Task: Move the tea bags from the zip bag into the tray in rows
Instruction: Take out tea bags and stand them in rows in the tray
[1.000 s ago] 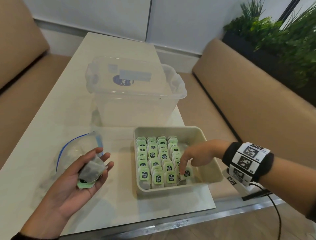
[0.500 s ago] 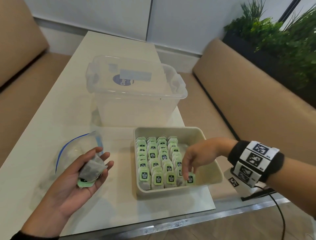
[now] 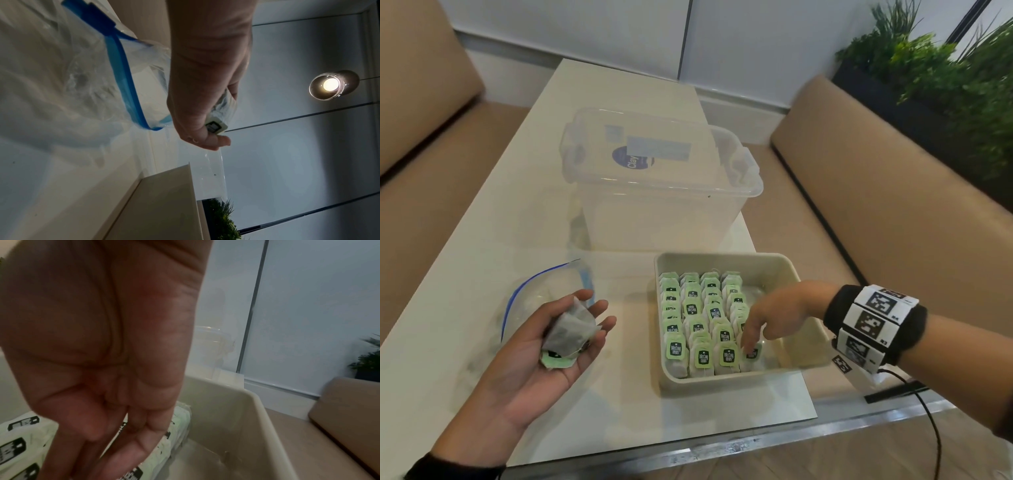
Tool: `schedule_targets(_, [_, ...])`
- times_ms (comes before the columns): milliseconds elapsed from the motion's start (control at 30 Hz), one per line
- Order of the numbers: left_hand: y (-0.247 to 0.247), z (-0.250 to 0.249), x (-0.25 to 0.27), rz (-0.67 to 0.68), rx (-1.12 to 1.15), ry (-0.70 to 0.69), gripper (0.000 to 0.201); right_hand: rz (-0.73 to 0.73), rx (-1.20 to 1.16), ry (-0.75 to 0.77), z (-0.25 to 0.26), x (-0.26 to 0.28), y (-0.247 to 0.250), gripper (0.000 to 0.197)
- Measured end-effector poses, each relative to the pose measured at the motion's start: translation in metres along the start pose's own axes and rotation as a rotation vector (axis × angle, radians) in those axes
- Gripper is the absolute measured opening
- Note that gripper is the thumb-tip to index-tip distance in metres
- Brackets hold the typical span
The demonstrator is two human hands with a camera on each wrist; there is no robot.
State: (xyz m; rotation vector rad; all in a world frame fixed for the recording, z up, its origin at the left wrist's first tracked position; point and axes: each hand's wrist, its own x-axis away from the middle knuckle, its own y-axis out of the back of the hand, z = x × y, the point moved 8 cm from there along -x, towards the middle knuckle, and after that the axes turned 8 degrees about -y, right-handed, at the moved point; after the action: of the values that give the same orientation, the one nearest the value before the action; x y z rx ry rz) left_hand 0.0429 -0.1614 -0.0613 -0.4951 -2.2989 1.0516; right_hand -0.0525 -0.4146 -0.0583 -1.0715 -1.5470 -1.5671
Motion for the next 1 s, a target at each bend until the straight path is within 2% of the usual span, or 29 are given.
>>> schedule_targets(133, [-0.003, 0.005, 0.000, 0.025, 0.101, 0.079, 0.066, -0.009, 0.011, -0.007, 0.000, 0.000, 0.000, 0.048])
schedule_targets(233, [-0.008, 0.008, 0.000, 0.039, 0.167, 0.114, 0.061, -0.101, 0.033, -0.002, 0.001, 0.008, 0.015, 0.045])
schedule_targets(267, [-0.010, 0.009, -0.001, 0.039, 0.177, 0.123, 0.060, -0.191, 0.059, 0.021, 0.007, 0.014, 0.027, 0.042])
schedule_targets(333, [-0.015, 0.010, -0.003, 0.050, 0.192, 0.137, 0.062, -0.461, 0.044, 0.117, 0.031, 0.035, 0.060, 0.032])
schedule_targets(400, [-0.025, 0.012, -0.004, 0.078, 0.210, 0.162, 0.067, -0.731, -0.094, 0.287, 0.069, 0.066, 0.089, 0.023])
schedule_targets(433, [-0.030, 0.014, -0.004, 0.089, 0.226, 0.169, 0.064, -0.828, -0.147, 0.387, 0.091, 0.082, 0.098, 0.019])
schedule_targets(533, [-0.042, 0.015, -0.002, 0.100, 0.211, 0.174, 0.037, -0.953, -0.183, 0.576, 0.150, 0.107, 0.102, 0.021])
schedule_targets(633, [-0.046, 0.013, -0.003, 0.104, 0.180, 0.146, 0.032, -1.058, -0.162, 0.559, 0.175, 0.102, 0.099, 0.033])
schedule_targets(700, [-0.048, 0.010, -0.002, 0.103, 0.197, 0.123, 0.034, -1.091, -0.211, 0.516, 0.176, 0.096, 0.100, 0.038])
schedule_targets(800, [-0.051, 0.006, 0.004, 0.137, 0.199, 0.118, 0.037, -1.034, -0.288, 0.493, 0.170, 0.090, 0.100, 0.040])
schedule_targets(900, [-0.056, 0.009, 0.009, 0.198, 0.212, 0.144, 0.027, -0.977, -0.275, 0.466, 0.169, 0.087, 0.098, 0.036])
schedule_targets(1000, [-0.051, 0.014, 0.007, 0.179, 0.158, 0.139, 0.028, -0.958, -0.256, 0.440, 0.169, 0.087, 0.096, 0.028])
